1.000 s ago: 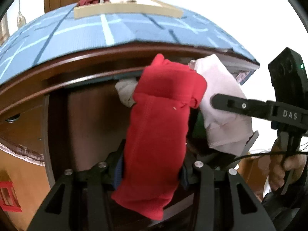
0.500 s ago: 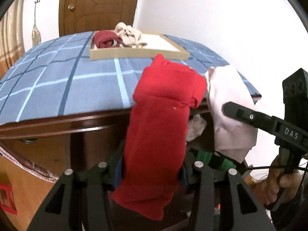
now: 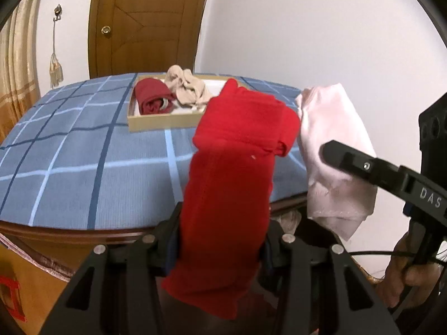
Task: Take underwear out of drawer
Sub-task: 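Lift the pink garment and red sock out of the drawer with both tools, then carry both garments over the white tray with both tools, then lower the pink garment and red sock into the tray with both tools, then open both tools and lift them away from the tray, then move both tools down toward the open drawer below the table, then close the right tool on the green-black striped sock while the left tool grips a dark red garment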
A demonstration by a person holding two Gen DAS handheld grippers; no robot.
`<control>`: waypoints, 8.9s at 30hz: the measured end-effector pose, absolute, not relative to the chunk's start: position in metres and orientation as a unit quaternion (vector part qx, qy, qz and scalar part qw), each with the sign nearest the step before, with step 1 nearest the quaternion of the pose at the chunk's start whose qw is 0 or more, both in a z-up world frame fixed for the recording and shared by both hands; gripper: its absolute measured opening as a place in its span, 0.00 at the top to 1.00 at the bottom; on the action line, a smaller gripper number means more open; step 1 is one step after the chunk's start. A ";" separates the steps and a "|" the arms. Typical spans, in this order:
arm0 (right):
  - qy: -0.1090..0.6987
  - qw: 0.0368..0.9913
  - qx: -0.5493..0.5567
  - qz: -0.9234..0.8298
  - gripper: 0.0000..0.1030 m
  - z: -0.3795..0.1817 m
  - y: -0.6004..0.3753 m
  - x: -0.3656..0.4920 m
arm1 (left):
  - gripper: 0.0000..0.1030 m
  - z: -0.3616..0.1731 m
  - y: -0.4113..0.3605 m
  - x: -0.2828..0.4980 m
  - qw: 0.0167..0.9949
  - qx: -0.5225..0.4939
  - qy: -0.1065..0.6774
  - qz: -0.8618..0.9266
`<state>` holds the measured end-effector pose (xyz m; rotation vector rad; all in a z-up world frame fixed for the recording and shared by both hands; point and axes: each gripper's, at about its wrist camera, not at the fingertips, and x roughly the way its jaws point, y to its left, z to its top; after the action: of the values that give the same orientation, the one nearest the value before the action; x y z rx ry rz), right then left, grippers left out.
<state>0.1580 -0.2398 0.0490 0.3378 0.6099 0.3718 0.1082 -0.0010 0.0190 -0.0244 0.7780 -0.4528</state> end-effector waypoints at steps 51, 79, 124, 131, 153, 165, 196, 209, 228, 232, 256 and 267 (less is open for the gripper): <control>0.183 0.978 0.048 0.090 0.78 0.069 -0.238 0.216 | 0.56 0.038 -0.052 0.194 0.932 0.023 0.326 -0.154; 0.214 0.975 0.051 0.044 0.78 0.056 -0.268 0.322 | 0.56 0.032 -0.093 0.291 0.931 -0.005 0.347 -0.112; 0.257 0.960 0.075 0.086 0.48 0.021 -0.296 0.416 | 0.21 -0.014 -0.139 0.374 0.920 0.051 0.387 -0.028; 0.232 0.967 0.088 0.063 0.48 0.027 -0.302 0.409 | 0.17 -0.012 -0.131 0.376 0.925 0.039 0.378 -0.021; 0.150 0.988 0.041 0.007 0.48 0.043 -0.294 0.368 | 0.17 0.005 -0.118 0.336 0.951 0.044 0.305 -0.012; 0.150 0.987 0.053 0.001 0.48 0.042 -0.297 0.351 | 0.17 0.006 -0.105 0.314 0.953 0.035 0.300 -0.010; 0.187 0.971 0.145 0.023 0.48 0.013 -0.301 0.256 | 0.14 0.008 -0.061 0.199 0.955 0.032 0.288 -0.067; 0.198 0.969 0.140 0.048 0.48 0.009 -0.288 0.189 | 0.03 0.004 -0.058 0.144 0.952 0.064 0.288 -0.086; 0.233 0.962 0.129 0.062 0.48 0.005 -0.283 0.113 | 0.02 -0.030 -0.060 0.090 0.923 0.110 0.349 -0.121; 0.243 0.959 0.129 0.063 0.48 0.001 -0.287 0.101 | 0.02 -0.037 -0.060 0.079 0.915 0.120 0.362 -0.130; 0.426 0.896 0.096 0.082 0.48 -0.068 -0.298 0.062 | 0.02 -0.100 -0.005 0.054 0.848 0.112 0.501 -0.136; 0.526 0.839 0.022 0.137 0.48 -0.106 -0.280 0.092 | 0.03 -0.120 0.002 0.065 0.807 0.097 0.561 -0.157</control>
<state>0.0922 -0.2801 -0.1056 0.0465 1.1119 0.2895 0.0654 0.0021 -0.1201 0.2075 1.1998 -0.3355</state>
